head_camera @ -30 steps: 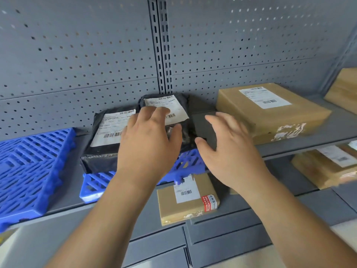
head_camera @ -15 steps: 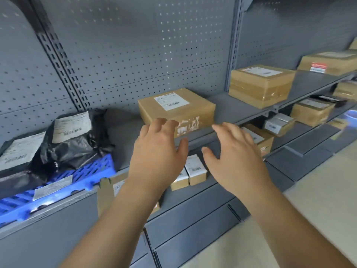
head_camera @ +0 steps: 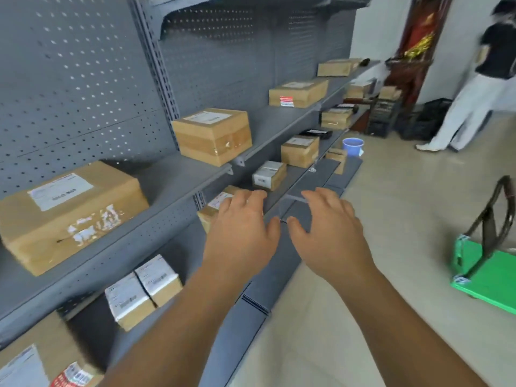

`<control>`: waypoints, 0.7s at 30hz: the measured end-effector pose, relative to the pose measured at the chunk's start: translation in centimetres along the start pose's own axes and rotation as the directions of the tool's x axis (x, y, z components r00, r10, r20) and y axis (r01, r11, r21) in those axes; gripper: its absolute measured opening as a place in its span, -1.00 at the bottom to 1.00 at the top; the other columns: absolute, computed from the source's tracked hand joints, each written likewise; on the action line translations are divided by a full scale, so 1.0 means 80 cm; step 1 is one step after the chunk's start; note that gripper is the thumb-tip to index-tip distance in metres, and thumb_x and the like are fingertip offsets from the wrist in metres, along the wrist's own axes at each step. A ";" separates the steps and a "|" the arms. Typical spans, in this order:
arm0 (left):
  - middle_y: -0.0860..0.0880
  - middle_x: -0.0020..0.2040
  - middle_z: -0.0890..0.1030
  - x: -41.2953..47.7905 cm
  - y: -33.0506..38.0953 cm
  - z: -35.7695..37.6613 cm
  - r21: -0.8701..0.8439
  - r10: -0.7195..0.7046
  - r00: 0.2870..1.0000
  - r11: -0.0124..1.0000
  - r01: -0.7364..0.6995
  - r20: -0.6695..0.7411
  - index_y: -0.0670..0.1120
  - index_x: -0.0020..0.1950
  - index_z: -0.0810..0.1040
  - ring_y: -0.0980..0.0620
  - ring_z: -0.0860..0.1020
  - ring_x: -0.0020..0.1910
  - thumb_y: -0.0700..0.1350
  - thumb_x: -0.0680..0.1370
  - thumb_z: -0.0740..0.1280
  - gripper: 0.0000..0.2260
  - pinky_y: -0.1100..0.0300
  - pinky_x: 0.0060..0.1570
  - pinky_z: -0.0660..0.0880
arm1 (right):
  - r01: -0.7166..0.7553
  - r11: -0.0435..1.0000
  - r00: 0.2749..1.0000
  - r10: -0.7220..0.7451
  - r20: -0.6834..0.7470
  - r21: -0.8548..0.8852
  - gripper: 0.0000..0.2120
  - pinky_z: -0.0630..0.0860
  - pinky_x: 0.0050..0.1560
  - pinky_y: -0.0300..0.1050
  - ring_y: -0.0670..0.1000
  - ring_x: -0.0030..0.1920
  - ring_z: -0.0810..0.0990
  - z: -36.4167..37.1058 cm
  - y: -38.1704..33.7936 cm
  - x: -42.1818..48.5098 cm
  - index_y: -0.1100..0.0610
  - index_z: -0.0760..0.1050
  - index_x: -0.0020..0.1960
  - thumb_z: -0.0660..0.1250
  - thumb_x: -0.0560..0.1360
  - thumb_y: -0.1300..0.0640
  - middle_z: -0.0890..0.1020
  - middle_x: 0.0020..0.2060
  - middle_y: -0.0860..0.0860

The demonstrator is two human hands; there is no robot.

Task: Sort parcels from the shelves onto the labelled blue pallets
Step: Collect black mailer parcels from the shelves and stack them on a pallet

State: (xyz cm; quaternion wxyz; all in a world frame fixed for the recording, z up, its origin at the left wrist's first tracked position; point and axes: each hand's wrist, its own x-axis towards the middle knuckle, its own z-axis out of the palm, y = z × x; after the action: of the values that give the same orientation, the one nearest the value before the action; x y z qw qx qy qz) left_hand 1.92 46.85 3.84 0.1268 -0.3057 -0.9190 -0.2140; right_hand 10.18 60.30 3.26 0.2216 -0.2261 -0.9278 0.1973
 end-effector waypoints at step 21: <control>-0.01 0.45 0.43 0.326 0.118 0.212 -0.268 0.309 0.943 0.925 -0.268 0.125 0.01 0.52 0.33 -0.08 0.42 0.37 0.12 0.62 0.29 -0.51 -0.02 0.26 0.44 | -0.373 0.922 0.916 0.347 -0.203 -0.107 -0.52 0.36 0.36 0.08 0.11 0.40 0.38 0.005 0.205 0.254 0.00 0.42 0.45 0.28 0.57 -0.10 0.42 0.46 -0.06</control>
State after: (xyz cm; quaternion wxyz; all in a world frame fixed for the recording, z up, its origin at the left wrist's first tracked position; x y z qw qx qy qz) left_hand -14.37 74.87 1.42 0.0417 -0.4681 -0.8372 -0.2797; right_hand -0.79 83.94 1.81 0.2478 -0.4254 -0.8580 0.1463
